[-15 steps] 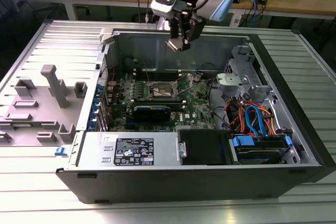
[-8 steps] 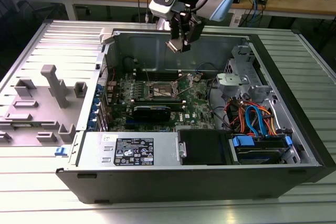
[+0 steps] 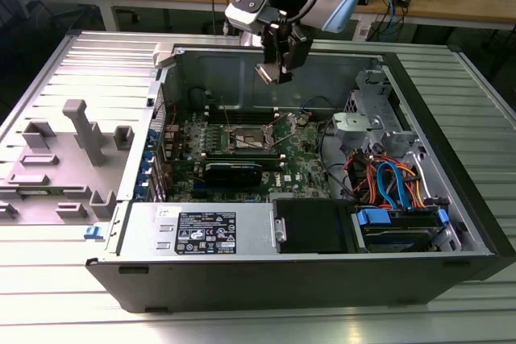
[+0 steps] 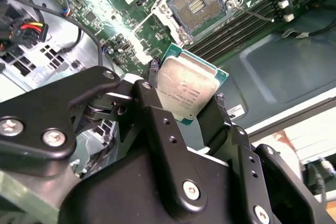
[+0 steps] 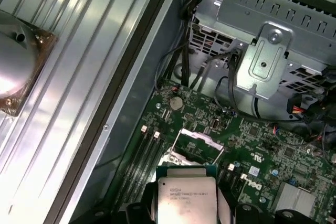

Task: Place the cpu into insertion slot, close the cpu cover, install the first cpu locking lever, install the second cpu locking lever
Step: 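Place the cpu into insertion slot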

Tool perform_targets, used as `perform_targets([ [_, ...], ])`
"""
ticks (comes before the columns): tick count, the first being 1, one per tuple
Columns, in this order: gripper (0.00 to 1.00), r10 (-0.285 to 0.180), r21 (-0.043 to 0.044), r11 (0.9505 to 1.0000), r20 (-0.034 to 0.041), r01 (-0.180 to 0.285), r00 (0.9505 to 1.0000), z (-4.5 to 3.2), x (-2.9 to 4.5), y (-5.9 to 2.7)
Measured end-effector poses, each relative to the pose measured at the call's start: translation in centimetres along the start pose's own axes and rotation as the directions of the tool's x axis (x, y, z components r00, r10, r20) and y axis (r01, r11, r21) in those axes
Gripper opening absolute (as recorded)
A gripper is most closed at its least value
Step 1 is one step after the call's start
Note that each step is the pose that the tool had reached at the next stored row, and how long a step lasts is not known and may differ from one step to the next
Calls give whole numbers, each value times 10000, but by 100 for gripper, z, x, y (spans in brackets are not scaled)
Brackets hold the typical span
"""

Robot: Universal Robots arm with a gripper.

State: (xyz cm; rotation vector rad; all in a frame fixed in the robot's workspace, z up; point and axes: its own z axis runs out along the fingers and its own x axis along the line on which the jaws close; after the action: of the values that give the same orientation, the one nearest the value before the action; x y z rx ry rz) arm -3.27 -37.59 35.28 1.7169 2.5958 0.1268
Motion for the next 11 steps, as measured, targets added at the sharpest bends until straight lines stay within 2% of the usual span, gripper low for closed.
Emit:
perform_targets([
  [4,55,518,-12,9987,43,-518,9986,12,0,-1],
  [7,55,933,-23,9956,76,-933,9956,21,-1,-2],
  [11,55,1585,-42,9874,126,-1585,9873,32,-1,-3],
])
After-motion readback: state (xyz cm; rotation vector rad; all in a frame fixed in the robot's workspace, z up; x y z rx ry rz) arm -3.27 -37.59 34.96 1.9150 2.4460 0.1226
